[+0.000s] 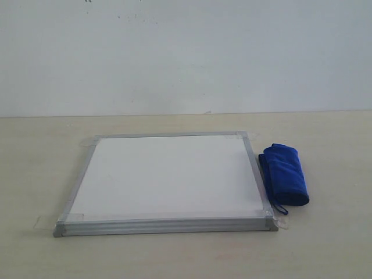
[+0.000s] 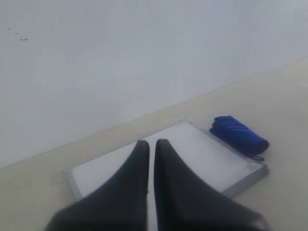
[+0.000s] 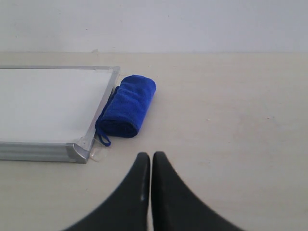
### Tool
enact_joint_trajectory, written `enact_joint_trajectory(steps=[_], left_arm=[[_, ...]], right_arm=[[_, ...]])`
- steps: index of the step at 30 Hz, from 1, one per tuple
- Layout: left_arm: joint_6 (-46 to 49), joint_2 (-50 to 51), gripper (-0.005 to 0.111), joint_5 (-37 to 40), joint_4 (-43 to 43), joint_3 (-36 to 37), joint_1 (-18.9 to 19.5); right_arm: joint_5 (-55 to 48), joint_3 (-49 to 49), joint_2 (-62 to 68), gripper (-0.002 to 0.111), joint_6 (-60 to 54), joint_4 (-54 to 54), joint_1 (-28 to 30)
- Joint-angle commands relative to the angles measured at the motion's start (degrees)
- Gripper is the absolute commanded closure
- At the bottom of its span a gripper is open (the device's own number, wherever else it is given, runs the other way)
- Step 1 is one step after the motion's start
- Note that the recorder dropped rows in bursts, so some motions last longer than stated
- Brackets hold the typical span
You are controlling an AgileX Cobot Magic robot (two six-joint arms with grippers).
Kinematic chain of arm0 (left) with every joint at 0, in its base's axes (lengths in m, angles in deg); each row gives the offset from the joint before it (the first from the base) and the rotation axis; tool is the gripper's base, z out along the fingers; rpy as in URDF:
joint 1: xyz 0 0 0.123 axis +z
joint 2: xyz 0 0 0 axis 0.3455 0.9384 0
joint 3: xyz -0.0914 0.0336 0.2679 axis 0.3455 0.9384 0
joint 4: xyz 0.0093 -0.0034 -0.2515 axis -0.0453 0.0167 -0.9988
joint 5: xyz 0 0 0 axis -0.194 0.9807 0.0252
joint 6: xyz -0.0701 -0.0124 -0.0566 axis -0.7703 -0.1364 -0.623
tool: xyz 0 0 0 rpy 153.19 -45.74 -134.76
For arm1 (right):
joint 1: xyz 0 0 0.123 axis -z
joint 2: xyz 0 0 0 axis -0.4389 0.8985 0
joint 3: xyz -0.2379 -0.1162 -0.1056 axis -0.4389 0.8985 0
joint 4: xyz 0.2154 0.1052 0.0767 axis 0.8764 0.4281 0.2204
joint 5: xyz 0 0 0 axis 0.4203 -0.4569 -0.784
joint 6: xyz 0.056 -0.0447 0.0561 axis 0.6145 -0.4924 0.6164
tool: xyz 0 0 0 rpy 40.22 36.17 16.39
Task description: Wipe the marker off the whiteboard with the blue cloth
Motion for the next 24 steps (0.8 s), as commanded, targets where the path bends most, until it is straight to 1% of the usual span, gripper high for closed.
enact_joint_trajectory(steps=[1, 3, 6, 9, 12, 14, 16, 20, 24], left_arm=[[0.15, -0.35, 0.103, -11.86, 0.64, 8.89, 8.67], [0.15, -0.46, 0.103, -16.77, 0.64, 13.4, 12.47], [0.04, -1.51, 0.103, -21.41, 0.64, 19.88, 16.28], [-2.17, -4.46, 0.103, -22.63, 0.64, 25.17, 18.05], [-5.07, -8.17, 0.103, -22.63, 0.64, 29.09, 18.96], [-6.6, -10.43, 0.103, -22.51, 0.64, 29.53, 19.71], [-7.78, -12.52, 0.103, -19.09, -0.7, 29.53, 20.45], [-11.37, -15.66, 0.103, -15.32, -2.02, 29.53, 22.57], [-12.44, -17.48, 0.103, -11.58, -6.22, 29.53, 22.92]], right_arm=[[0.32, 0.01, -0.25, 0.107, -0.18, -0.13, -0.16], [0.32, 0.01, -0.25, 0.107, -0.18, -0.13, -0.16], [0.32, 0.01, -0.25, 0.107, -0.18, -0.13, -0.16], [0.32, 0.01, -0.25, 0.107, -0.18, -0.13, -0.16], [0.32, 0.01, -0.25, 0.107, -0.18, -0.13, -0.16], [0.32, 0.01, -0.25, 0.107, -0.18, -0.13, -0.16], [0.32, 0.01, -0.25, 0.107, -0.18, -0.13, -0.16], [0.32, 0.01, -0.25, 0.107, -0.18, -0.13, -0.16], [0.32, 0.01, -0.25, 0.107, -0.18, -0.13, -0.16]])
